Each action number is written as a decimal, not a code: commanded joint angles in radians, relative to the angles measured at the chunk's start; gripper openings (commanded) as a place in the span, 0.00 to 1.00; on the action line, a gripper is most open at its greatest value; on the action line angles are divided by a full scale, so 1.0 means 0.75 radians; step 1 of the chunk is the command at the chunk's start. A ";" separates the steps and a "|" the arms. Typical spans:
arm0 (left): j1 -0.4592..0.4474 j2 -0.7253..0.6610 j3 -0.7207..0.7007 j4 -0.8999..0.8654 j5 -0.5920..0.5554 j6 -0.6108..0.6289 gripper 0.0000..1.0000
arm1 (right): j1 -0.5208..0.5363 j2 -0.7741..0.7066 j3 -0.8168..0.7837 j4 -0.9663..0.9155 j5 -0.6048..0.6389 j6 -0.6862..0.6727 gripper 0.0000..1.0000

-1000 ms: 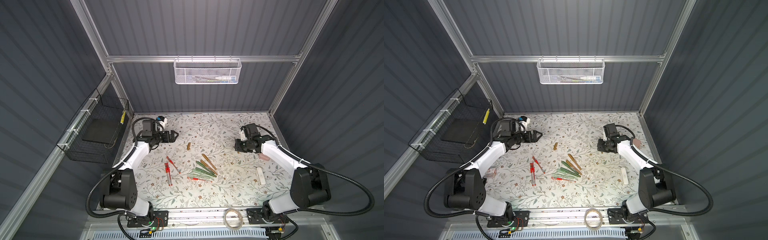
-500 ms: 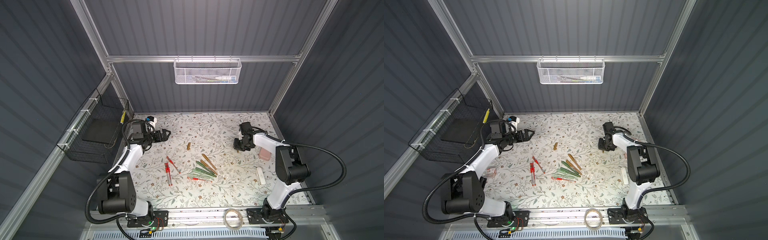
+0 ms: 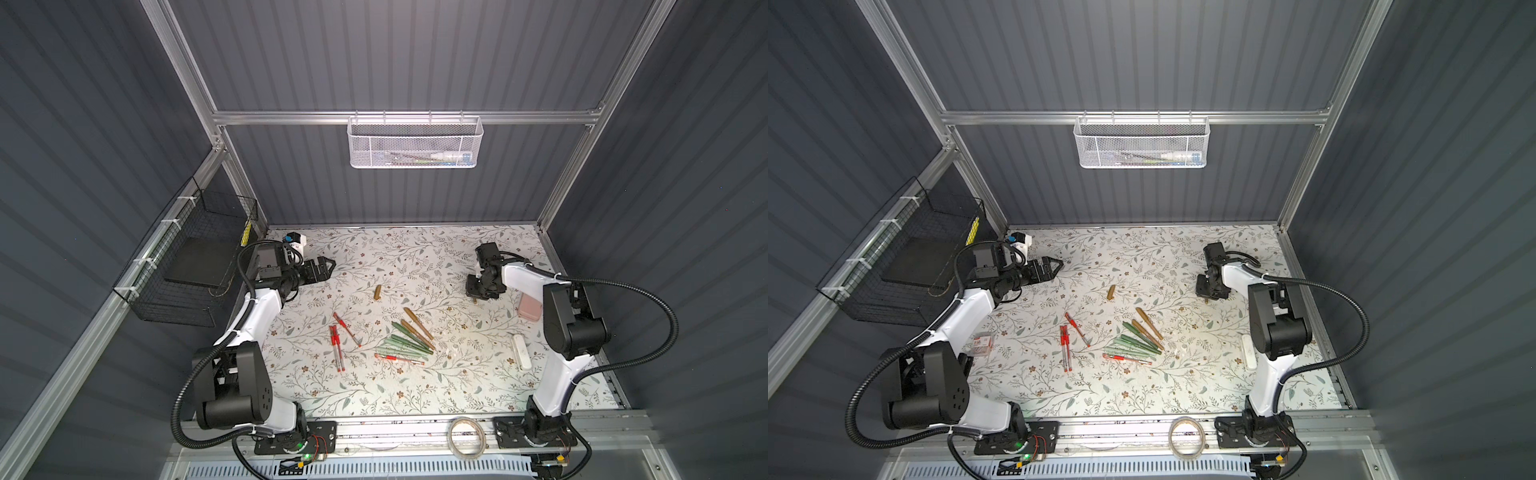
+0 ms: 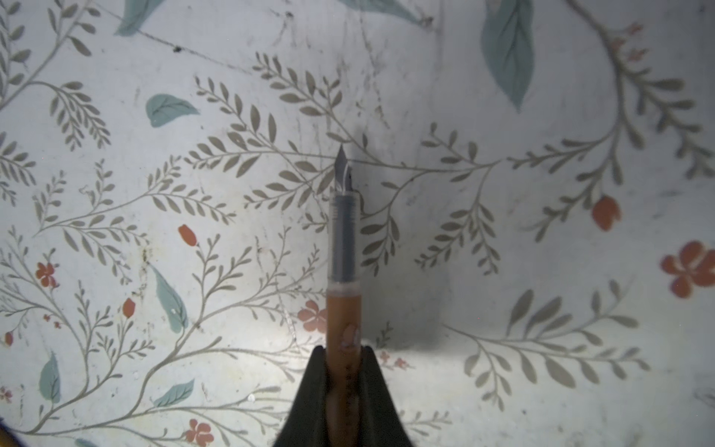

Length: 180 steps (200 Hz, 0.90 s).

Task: Remove pen caps from pens
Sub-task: Place the pen at the middle-right of the table.

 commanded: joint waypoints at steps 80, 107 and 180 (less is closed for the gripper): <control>0.038 -0.026 0.020 -0.006 0.030 -0.033 1.00 | -0.003 0.036 0.025 -0.061 0.030 -0.015 0.26; 0.061 -0.031 0.025 -0.017 0.034 -0.046 1.00 | -0.001 0.035 0.022 -0.060 0.028 -0.017 0.26; 0.081 -0.038 0.004 0.018 0.051 -0.061 1.00 | 0.059 -0.191 -0.044 -0.035 -0.046 -0.044 0.31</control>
